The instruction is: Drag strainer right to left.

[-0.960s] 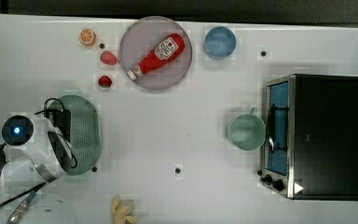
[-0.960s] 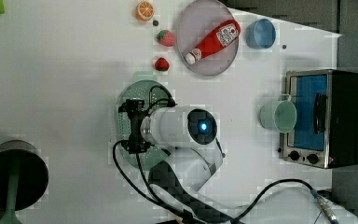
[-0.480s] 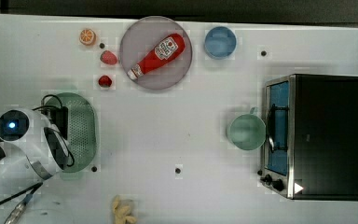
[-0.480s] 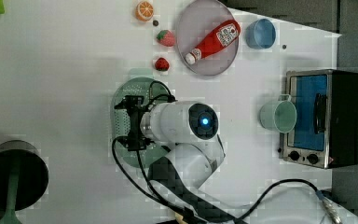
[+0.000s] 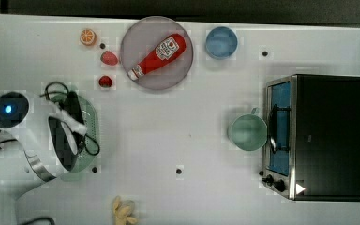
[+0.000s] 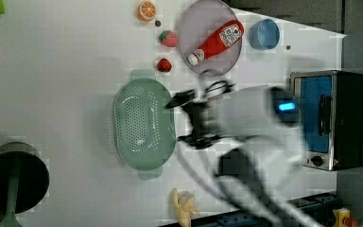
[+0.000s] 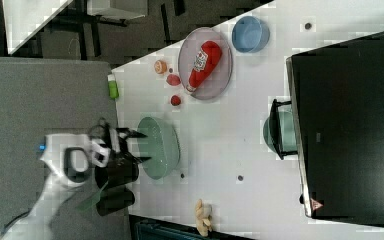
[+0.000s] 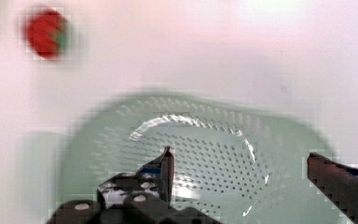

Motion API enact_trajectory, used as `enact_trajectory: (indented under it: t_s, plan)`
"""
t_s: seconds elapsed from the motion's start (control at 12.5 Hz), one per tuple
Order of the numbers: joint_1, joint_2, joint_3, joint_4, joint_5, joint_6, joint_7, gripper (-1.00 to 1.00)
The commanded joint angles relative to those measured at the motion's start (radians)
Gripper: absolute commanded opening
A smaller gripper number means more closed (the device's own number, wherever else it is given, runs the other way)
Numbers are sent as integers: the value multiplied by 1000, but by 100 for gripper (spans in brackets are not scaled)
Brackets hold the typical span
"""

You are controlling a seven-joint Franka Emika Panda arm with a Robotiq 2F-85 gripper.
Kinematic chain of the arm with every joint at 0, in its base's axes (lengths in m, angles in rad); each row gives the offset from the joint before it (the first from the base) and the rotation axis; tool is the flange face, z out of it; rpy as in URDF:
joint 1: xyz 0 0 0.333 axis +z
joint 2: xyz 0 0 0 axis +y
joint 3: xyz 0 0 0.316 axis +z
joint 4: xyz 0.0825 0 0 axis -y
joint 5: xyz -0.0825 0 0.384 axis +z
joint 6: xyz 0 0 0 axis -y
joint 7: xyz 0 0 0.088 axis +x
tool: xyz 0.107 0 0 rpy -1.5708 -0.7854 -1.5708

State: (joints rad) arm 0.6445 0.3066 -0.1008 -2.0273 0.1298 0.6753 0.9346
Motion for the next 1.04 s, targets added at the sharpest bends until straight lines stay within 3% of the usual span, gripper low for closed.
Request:
enact_trajectory:
  t_s: [0.08,0.32,0.56,0.72,1.04]
  plan:
    - [-61,-233,-181,69,13,-145,-277,100]
    - [-79,-397,-342,71,-53,-325,-572,100]
    - [-95,-513,-462,70,-208,-449,-841,100]
    - [-96,-562,-504,69,-274,-494,-873,100]
    - [-95,-581,-509,67,-283,-511,-873,100]
